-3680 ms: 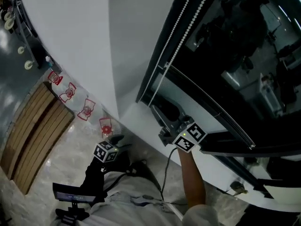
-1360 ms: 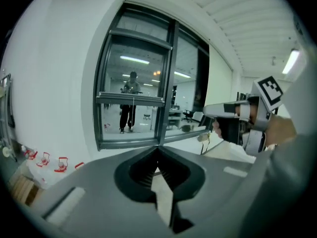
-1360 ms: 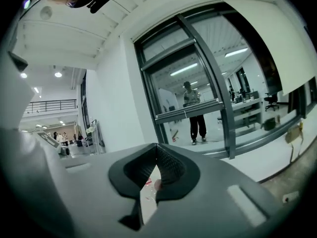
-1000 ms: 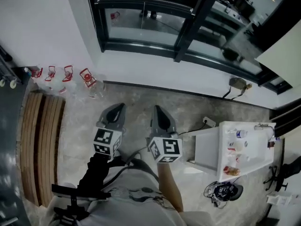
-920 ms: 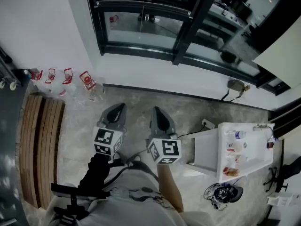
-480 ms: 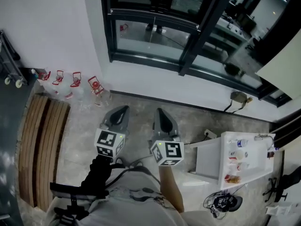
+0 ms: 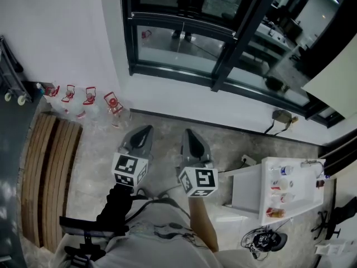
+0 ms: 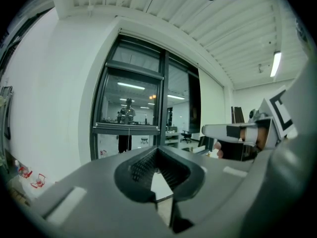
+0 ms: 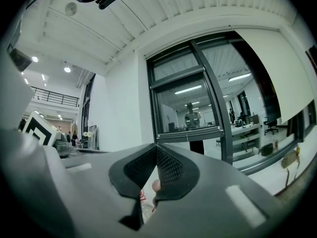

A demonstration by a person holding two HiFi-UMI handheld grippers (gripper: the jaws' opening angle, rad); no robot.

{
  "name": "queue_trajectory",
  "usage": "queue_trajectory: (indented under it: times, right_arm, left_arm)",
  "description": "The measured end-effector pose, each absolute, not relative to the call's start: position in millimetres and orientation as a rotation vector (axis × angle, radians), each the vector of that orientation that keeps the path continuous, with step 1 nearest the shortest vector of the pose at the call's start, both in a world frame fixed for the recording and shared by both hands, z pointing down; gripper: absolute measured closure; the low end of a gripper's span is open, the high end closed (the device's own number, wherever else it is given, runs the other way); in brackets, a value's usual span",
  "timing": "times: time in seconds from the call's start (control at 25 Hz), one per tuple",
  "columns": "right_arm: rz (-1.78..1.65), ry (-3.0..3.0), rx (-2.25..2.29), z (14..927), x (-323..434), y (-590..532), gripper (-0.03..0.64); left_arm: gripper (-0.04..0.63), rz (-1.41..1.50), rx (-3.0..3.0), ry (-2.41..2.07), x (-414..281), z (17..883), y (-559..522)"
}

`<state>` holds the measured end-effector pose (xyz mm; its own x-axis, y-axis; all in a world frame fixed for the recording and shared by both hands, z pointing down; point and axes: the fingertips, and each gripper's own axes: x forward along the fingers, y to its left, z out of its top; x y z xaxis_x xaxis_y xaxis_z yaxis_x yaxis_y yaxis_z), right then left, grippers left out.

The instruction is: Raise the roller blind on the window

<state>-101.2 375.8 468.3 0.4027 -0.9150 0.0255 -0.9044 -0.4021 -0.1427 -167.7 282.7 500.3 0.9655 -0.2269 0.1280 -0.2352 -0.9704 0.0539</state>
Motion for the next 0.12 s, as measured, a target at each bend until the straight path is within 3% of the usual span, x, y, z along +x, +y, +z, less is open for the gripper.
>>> queue_trajectory:
  times: [0.12]
  right_arm:
    - [-0.146, 1.659, -2.536, 468.7, -101.8, 372.9, 0.618]
  left_arm:
    - [0.597, 0.181, 3.048, -0.359, -167.4, 500.0, 280.5]
